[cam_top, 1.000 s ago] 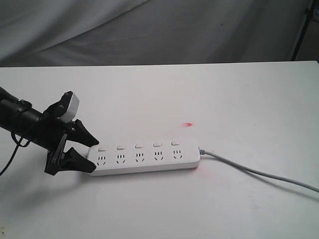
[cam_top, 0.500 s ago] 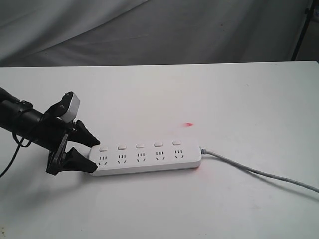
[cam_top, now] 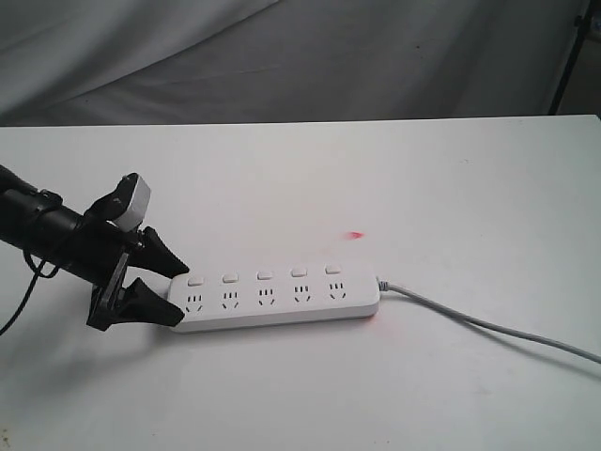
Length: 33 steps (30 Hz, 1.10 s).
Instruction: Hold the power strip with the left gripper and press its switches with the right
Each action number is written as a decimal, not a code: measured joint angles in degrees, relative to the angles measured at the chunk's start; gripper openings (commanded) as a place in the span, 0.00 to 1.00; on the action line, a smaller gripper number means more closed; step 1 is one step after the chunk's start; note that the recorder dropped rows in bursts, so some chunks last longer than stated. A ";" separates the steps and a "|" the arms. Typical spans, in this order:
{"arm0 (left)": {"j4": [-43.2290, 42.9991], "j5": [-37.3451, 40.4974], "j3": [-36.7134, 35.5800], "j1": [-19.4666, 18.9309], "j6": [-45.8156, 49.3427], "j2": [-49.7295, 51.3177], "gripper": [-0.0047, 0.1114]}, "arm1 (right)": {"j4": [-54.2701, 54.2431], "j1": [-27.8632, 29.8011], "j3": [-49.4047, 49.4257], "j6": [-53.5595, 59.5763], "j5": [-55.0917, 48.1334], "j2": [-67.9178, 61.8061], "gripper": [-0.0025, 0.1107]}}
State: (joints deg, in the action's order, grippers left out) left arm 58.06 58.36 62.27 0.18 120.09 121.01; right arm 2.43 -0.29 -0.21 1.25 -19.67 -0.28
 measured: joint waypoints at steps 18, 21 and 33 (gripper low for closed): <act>0.00 0.00 0.00 0.00 0.00 0.00 0.45 | 0.00 0.00 0.00 0.00 0.00 0.00 0.02; 0.00 0.00 0.00 0.00 0.00 0.00 0.45 | 0.00 0.00 0.00 0.00 0.00 0.00 0.02; 0.00 0.00 0.00 0.00 0.00 0.00 0.45 | 1.38 0.00 0.00 0.00 26.61 0.00 0.02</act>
State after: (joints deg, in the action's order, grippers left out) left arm 58.06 58.36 62.27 0.18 120.09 121.01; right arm 3.81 -0.29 -0.21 1.25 6.94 -0.28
